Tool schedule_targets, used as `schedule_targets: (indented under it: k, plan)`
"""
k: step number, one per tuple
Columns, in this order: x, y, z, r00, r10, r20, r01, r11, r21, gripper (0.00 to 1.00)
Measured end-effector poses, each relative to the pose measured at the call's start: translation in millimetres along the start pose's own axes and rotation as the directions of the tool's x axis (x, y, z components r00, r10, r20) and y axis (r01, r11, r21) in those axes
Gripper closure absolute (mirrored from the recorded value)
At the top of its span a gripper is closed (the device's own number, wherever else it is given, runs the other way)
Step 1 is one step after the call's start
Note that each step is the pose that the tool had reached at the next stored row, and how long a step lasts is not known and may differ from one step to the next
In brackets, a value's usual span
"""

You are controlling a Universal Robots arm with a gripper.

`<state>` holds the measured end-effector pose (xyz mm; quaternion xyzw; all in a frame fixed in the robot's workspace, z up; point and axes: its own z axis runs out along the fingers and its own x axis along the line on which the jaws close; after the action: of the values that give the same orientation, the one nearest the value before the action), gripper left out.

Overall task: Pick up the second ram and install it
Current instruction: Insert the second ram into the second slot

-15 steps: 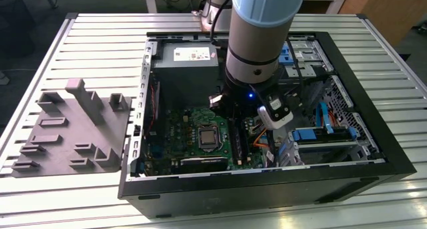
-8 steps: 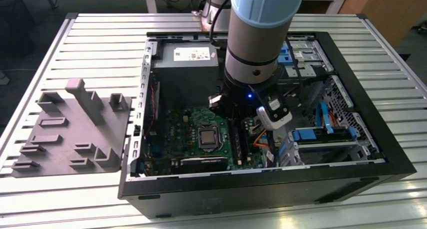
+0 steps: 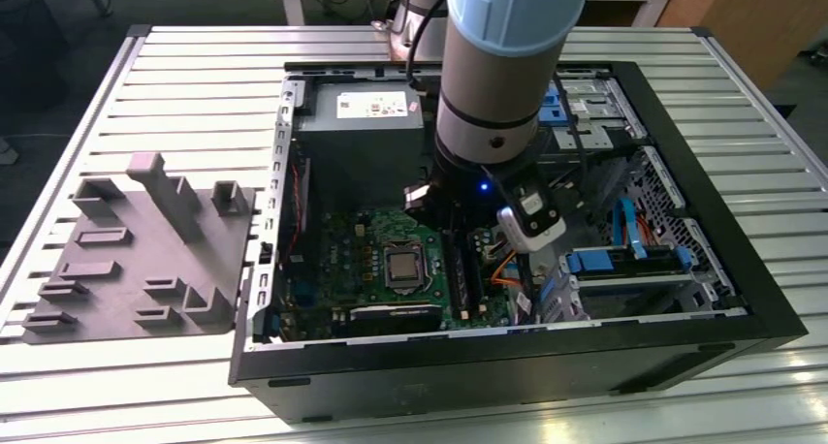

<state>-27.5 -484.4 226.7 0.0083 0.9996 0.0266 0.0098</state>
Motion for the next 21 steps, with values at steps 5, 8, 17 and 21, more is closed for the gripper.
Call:
schedule_targets:
  k: [5,8,17,21]
  plan:
    - [0.0,0.0,0.4,1.0,0.0,0.0001,0.0,1.0,-0.0003,0.88]
    - [0.0,0.0,0.5,1.0,0.0,0.0001,0.0,1.0,-0.0023,0.88]
    - [0.0,-0.1,2.0,1.0,0.0,0.0,0.0,1.0,-0.0023,0.88]
    - [0.0,-0.1,2.2,1.0,0.0,0.0,0.0,1.0,-0.0023,0.88]
